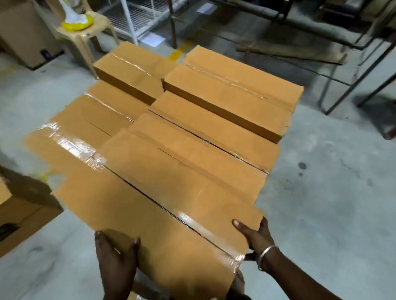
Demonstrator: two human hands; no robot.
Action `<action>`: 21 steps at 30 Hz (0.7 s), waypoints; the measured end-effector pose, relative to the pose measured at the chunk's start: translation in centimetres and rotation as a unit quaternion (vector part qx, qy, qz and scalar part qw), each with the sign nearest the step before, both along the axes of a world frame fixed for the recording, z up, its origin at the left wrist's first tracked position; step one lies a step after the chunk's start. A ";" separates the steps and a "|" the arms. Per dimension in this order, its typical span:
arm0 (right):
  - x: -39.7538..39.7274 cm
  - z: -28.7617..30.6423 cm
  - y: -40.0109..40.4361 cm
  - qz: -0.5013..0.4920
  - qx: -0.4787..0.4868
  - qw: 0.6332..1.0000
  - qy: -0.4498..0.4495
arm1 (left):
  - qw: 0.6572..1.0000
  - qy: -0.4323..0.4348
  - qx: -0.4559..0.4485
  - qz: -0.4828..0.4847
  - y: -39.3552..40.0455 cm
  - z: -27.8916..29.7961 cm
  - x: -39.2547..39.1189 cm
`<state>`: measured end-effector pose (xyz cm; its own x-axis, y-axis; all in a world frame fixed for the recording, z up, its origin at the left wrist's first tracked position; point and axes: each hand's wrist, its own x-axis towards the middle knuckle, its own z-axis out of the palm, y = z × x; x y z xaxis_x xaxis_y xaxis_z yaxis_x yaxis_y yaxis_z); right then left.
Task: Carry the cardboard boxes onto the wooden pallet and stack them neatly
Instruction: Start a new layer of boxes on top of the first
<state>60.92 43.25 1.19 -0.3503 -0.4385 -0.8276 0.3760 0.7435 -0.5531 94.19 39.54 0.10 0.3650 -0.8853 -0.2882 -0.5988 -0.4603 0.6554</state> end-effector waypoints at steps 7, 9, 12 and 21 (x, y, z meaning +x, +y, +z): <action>-1.5 -1.0 0.0 0.039 -0.044 0.997 -0.057 | 0.980 0.151 0.080 0.103 7.9 1.9 -7.5; -1.7 -0.8 -0.1 0.045 -0.041 0.997 -0.056 | 0.970 0.179 0.102 0.130 9.3 1.0 -8.6; -2.1 0.0 -0.6 0.078 -0.018 0.994 -0.070 | 0.955 0.230 0.085 0.164 10.7 0.2 -9.7; -3.0 0.0 -1.4 0.122 -0.025 0.985 -0.123 | 0.947 0.253 0.052 0.192 12.2 4.4 -12.5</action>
<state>57.97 41.88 1.19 -0.0223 -0.5268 -0.8497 0.3171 0.8023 -0.5057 81.69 51.71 4.48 0.4466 -0.6725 -0.5902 0.0036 -0.6582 0.7528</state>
